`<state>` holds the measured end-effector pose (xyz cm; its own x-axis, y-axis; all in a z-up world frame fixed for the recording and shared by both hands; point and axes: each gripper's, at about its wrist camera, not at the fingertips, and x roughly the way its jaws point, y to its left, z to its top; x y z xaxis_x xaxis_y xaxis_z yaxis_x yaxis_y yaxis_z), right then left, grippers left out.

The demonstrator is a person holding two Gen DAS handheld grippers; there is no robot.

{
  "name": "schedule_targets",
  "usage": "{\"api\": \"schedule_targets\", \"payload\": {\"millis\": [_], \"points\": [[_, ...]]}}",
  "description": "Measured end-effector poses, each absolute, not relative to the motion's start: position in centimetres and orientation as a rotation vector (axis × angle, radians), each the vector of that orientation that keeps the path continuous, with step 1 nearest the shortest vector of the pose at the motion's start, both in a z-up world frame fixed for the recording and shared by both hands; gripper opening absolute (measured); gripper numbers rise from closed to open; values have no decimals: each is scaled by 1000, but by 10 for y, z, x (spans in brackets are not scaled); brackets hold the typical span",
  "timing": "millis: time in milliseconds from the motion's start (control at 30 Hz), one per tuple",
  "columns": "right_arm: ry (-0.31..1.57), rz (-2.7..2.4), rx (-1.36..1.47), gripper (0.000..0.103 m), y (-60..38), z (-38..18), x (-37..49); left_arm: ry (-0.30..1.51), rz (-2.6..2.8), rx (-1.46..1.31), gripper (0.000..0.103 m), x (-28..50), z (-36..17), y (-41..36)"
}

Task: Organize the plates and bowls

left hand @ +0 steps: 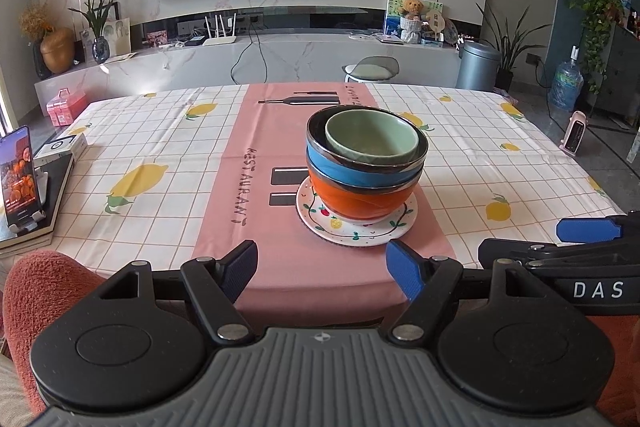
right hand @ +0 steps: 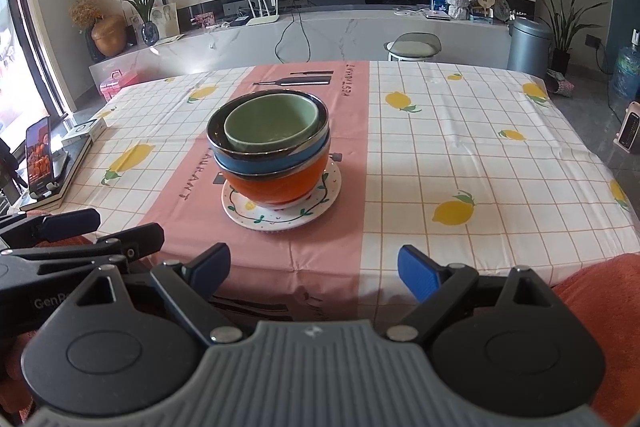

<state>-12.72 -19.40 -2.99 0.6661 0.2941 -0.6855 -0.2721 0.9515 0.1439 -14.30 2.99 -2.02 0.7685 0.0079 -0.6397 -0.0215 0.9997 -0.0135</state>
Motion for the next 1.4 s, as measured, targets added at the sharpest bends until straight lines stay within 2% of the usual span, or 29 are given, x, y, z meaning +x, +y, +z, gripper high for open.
{"api": "schedule_targets", "payload": {"millis": [1400], "points": [[757,318,-8,89,-188,-24,-134,677,37,-24,86,-148,-14,34]]}}
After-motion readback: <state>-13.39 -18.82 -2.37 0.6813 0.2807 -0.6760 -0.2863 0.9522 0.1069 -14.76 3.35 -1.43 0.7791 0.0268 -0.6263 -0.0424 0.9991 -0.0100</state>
